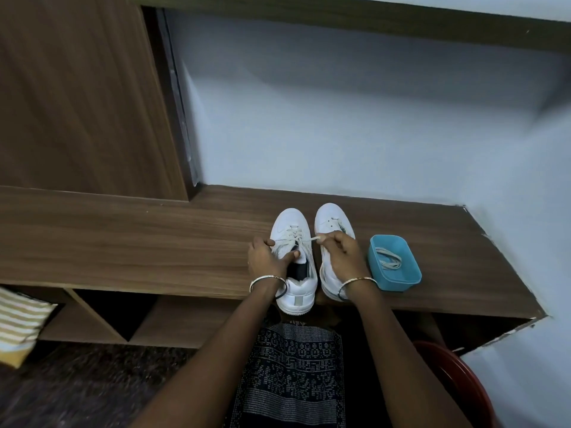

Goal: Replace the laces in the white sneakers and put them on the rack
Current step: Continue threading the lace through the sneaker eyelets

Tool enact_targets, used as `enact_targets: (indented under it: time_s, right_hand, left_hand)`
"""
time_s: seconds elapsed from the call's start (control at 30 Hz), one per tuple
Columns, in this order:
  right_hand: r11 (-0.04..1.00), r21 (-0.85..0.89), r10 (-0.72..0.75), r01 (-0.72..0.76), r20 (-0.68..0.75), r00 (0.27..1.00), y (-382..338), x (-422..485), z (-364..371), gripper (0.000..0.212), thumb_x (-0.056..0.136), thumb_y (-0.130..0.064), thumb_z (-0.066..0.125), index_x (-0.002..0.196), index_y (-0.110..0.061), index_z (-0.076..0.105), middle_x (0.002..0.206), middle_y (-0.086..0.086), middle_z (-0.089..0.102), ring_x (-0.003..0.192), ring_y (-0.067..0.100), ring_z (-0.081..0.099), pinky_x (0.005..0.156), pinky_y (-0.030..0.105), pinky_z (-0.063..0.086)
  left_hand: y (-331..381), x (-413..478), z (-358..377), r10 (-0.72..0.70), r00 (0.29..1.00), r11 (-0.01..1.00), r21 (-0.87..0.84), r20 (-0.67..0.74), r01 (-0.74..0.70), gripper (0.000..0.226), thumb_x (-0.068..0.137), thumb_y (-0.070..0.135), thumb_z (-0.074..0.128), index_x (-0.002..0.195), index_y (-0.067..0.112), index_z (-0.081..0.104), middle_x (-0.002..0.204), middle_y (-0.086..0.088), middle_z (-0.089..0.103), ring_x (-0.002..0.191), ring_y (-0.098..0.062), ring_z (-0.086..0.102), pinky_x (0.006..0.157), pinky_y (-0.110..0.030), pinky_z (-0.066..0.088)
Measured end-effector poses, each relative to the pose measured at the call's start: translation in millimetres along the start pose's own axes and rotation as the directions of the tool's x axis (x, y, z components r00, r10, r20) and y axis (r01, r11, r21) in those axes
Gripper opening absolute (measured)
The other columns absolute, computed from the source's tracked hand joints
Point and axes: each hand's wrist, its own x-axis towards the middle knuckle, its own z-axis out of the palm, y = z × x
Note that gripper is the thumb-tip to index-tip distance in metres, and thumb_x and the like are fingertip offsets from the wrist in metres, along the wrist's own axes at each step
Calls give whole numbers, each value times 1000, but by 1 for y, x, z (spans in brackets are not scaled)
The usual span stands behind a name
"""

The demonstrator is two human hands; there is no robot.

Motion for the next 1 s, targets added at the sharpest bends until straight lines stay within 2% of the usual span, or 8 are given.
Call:
enact_targets:
  time_s: [0.13, 0.2, 0.27, 0.37, 0.5, 0.7, 0.8, 1.0]
  right_hand:
    - [642, 741, 191, -195, 91, 977, -8, -5, -21, 26, 98, -8, 44, 73, -9, 52, 63, 6, 67, 70, 25, 69, 85, 35, 55]
    - [522, 828, 249, -206, 82, 965, -5, -3, -32, 31, 98, -13, 42, 67, -12, 45, 50, 4, 50, 49, 19, 54, 76, 39, 59]
    - [564, 804, 302, -189, 12, 953, 1, 1, -43, 35, 96, -15, 43, 61, -15, 38, 44, -2, 32, 37, 12, 31, 48, 29, 49]
    - [783, 588, 303, -201, -78, 950, 8, 5, -58, 34, 91, -15, 49, 60, -17, 35, 45, -3, 27, 33, 10, 20, 37, 18, 20]
    - [993, -74, 83, -89, -79, 993, 6, 5, -54, 16, 85, -12, 62, 70, -14, 59, 51, -4, 54, 42, 11, 46, 45, 24, 39]
    - [779, -572, -231, 256, 117, 966, 4, 18, -5, 14, 83, -15, 65, 93, -19, 75, 95, 1, 74, 91, 22, 66, 85, 37, 53]
    - [632, -729, -184, 264, 189, 964, -1, 26, 20, 26, 92, -25, 59, 114, -21, 71, 112, 3, 72, 111, 28, 63, 94, 39, 49]
    - [663, -736, -94, 137, 99, 991, 7, 35, 33, 22, 93, -28, 58, 92, -15, 75, 94, 7, 75, 97, 31, 67, 84, 33, 49]
  left_hand:
    - [-2, -2, 2, -21, 1000, 999, -31, -18, 21, 65, 54, 38, 94, 96, 12, 52, 102, -8, 58, 91, -26, 58, 78, -41, 50]
    - [-1, -3, 3, -32, 999, 999, -45, -21, 31, 63, 56, 36, 94, 97, 11, 51, 103, -8, 58, 91, -25, 57, 78, -40, 50]
    - [-1, -4, 4, -39, 999, 997, -66, -19, 38, 61, 58, 35, 93, 97, 13, 50, 104, -9, 58, 90, -25, 58, 78, -40, 50]
    - [-1, -5, 6, -40, 999, 996, -78, -24, 38, 59, 62, 36, 91, 97, 15, 49, 102, -8, 60, 89, -24, 59, 78, -39, 51]
    - [0, -8, 8, -15, 999, 998, -68, -51, 11, 54, 66, 38, 88, 101, 15, 53, 101, -3, 60, 89, -20, 61, 80, -40, 53]
    - [4, -6, 9, 17, 998, 999, -26, -53, -19, 48, 74, 51, 78, 100, 14, 62, 94, 2, 61, 82, -13, 57, 75, -32, 48]
    - [2, -5, 10, 17, 998, 999, -46, -61, -20, 43, 82, 56, 68, 92, 14, 64, 86, 1, 64, 79, -17, 60, 68, -31, 44]
    - [-2, 4, 6, 2, 999, 1000, -5, -38, -3, 27, 88, 39, 68, 83, 12, 67, 77, -1, 66, 78, -25, 63, 68, -33, 45]
